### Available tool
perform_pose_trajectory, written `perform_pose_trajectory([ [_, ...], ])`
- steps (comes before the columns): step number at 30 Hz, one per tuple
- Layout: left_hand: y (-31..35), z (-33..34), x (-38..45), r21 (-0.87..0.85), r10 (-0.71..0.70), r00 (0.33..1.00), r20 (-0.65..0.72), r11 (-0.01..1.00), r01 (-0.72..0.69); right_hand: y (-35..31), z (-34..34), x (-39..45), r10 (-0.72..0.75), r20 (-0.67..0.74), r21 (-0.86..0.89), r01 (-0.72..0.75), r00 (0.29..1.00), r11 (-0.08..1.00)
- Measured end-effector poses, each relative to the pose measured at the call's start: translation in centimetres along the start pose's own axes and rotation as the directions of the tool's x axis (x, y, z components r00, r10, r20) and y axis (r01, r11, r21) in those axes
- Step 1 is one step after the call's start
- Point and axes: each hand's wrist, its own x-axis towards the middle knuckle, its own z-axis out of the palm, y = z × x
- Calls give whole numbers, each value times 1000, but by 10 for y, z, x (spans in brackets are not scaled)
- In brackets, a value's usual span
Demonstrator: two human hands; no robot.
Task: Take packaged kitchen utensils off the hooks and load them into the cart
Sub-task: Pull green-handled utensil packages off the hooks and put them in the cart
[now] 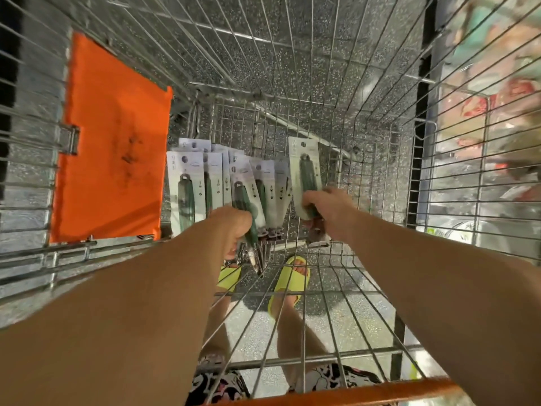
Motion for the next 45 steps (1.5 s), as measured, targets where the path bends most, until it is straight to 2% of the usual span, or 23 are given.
perform_pose_trajectory([
  [3, -3, 4, -3, -51, -77, 996, 53, 996, 80, 7, 17, -4, 84, 124, 87, -95, 989, 992],
  [5, -7, 9, -5, -125, -107, 988, 112, 985, 121, 14, 28, -2, 85, 122, 38, -91, 989, 995],
  [8, -12, 16, 4, -240, -123, 987, 105, 960, 145, 20, 42, -2, 79, 95, -47, -75, 992, 996],
  [14, -19, 25, 21, -519, -240, 963, 119, 812, 267, 27, 51, 1, 9, 80, -142, 3, 997, 990],
  [18, -14, 18, 0, -611, -147, 974, 171, 760, 222, 26, 51, 3, -6, 109, -100, 17, 994, 995],
  [21, -15, 16, -9, -605, -92, 971, 223, 768, 211, 23, 55, 3, -10, 160, -65, 21, 987, 998],
  [23, -15, 13, -12, -563, -109, 965, 237, 795, 228, 22, 59, 1, -16, 178, -55, 26, 984, 998],
  [26, -15, 10, -15, -476, -140, 968, 207, 851, 224, 23, 63, 0, -33, 163, -17, 36, 986, 999],
  [30, -14, 11, -18, -414, -103, 979, 178, 895, 169, 22, 59, 0, 11, 162, 49, -19, 987, 999],
  [33, -21, 9, -14, -469, -57, 975, 213, 870, 153, 20, 55, -1, 57, 145, 79, -69, 988, 994],
  [36, -20, 7, -11, -514, -99, 966, 240, 831, 213, 20, 50, -2, 95, 116, 114, -108, 989, 988],
  [38, -17, 8, -11, -487, -114, 967, 227, 847, 214, 20, 46, -4, 111, 103, 131, -124, 988, 984],
  [45, 6, 17, -31, -409, 142, 977, 162, 910, -64, 9, 24, -14, 91, 73, 213, -105, 993, 971],
])
